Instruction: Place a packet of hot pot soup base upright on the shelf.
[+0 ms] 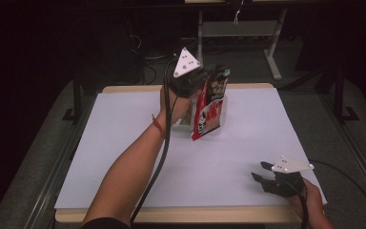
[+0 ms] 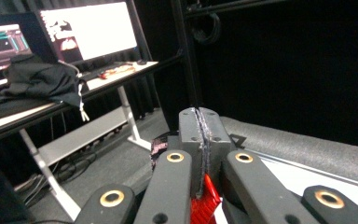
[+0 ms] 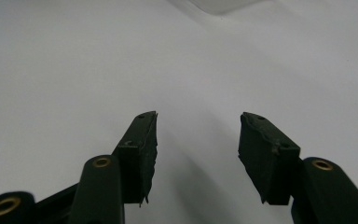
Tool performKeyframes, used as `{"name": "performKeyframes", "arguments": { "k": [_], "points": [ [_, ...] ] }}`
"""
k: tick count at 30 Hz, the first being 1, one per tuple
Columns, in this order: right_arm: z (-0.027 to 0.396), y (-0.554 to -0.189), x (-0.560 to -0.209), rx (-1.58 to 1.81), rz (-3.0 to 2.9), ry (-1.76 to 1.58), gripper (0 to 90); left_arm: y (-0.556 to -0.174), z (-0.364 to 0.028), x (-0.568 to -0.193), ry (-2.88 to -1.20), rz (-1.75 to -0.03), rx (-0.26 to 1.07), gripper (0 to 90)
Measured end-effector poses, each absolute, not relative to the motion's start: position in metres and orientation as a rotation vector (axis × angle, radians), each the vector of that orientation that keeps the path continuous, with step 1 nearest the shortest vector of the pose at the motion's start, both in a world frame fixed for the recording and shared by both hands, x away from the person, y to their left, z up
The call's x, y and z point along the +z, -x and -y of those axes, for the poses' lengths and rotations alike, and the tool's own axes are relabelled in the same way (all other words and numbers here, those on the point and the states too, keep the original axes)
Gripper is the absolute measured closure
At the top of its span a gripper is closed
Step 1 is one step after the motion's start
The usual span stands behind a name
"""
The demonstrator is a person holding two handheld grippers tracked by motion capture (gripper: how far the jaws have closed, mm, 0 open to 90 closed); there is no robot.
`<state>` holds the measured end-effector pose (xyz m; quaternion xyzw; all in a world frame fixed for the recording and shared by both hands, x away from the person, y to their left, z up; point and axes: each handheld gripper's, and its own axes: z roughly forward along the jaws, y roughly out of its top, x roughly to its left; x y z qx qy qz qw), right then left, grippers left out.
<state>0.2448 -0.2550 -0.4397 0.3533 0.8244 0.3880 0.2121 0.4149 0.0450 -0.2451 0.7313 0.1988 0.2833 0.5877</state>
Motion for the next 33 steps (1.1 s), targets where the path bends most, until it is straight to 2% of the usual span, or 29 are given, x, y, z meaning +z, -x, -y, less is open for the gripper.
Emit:
{"name": "performKeyframes", "arguments": {
  "k": [22,33],
  "points": [
    [0.256,-0.243,-0.442,1.073,-2.299,-0.975,47.1,-0.471,0.012,-0.288,-1.749,-0.573,0.746,89.4],
    [0.257,-0.241,-0.441,1.074,-2.294,-0.976,47.5,-0.468,-0.005,-0.308,-1.684,-0.589,0.682,88.4]
  ]
}}
